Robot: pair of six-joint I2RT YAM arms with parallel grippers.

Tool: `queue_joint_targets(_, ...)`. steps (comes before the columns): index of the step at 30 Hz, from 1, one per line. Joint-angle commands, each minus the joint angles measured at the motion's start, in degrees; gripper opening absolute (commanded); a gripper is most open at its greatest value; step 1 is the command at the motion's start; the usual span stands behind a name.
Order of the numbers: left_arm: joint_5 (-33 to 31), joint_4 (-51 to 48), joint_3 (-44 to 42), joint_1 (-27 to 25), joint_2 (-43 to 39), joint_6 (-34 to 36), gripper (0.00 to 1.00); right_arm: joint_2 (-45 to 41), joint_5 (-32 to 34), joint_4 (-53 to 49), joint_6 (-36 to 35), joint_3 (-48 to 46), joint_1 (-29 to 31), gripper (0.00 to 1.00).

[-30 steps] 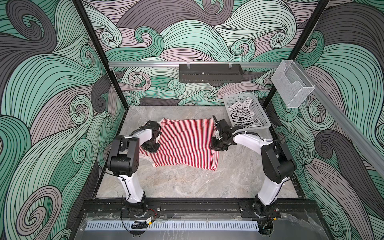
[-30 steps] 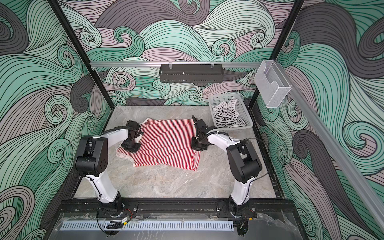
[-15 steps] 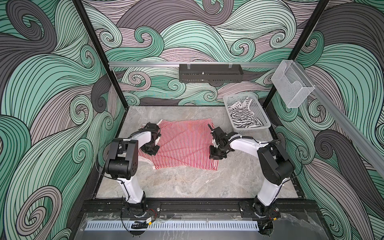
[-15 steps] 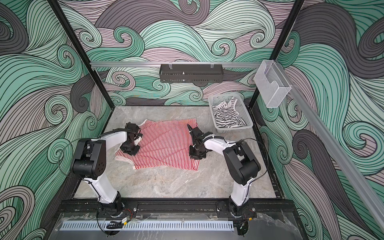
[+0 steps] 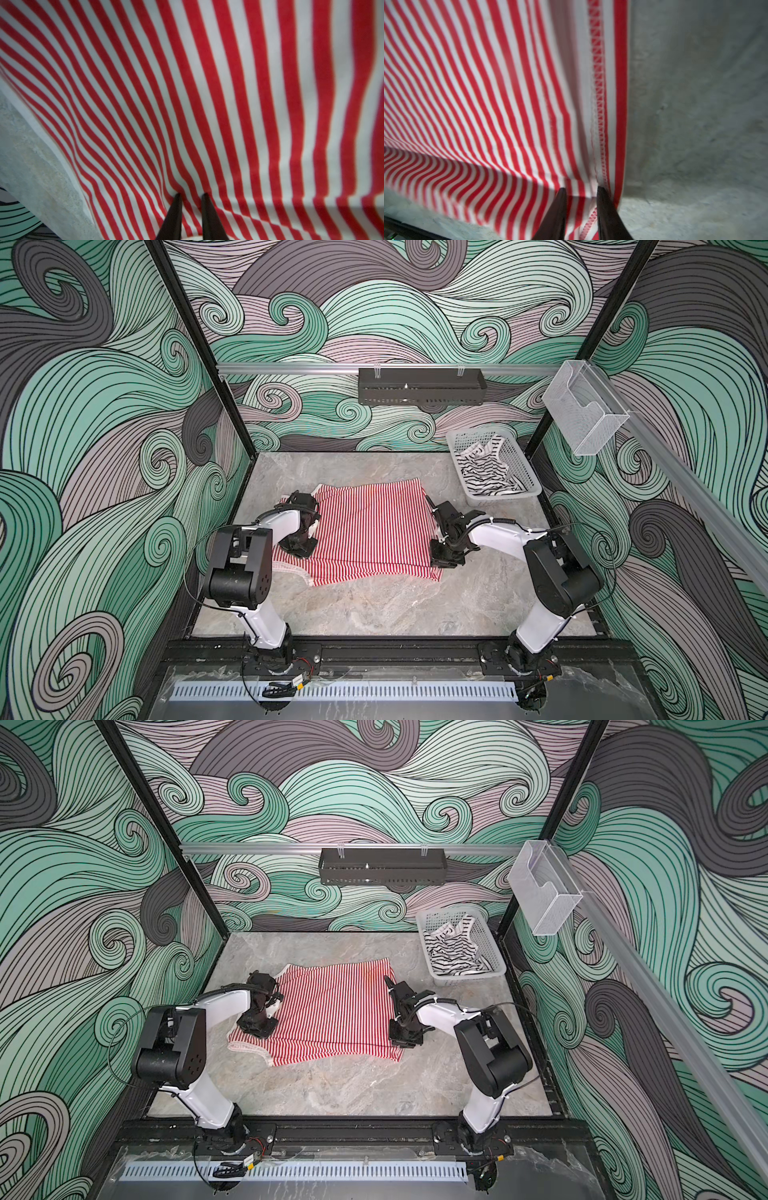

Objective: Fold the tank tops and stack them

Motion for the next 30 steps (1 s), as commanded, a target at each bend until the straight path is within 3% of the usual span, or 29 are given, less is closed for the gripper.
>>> queue_joint_targets(1,2.5,-2.9,-0.2,0.5,-1.3,0.9,0.20,-1.7,5.5,-5.3,-0.8,-1.5,-0.7,0.29)
queue_joint_targets(6,6.4,-5.4,1.4,0.4,-4.9,1.6,0.23,-4.9,3.1,-4.5,-1.0,-1.6,-0.4,0.31)
queue_joint_targets(14,19.9,-10.7,-0.1,-1.0,-13.9,8.4,0.36,-9.7,-2.4,-2.8,1.3,-2.7,1.5,0.39)
queue_joint_targets(17,21.0,-11.7,-2.6,-2.8,-16.0,11.1,0.41,-10.0,-3.3,-1.9,2.3,-4.7,2.1,0.40)
queue_joint_targets(23,21.8,-12.1,-8.7,-8.4,-21.9,15.3,0.42,-11.9,-6.1,1.1,5.5,-9.0,3.0,0.39)
queue_joint_targets(30,16.9,-7.2,-12.5,-11.2,-22.4,15.2,0.42,-12.6,-6.1,1.9,7.3,-10.2,3.5,0.38)
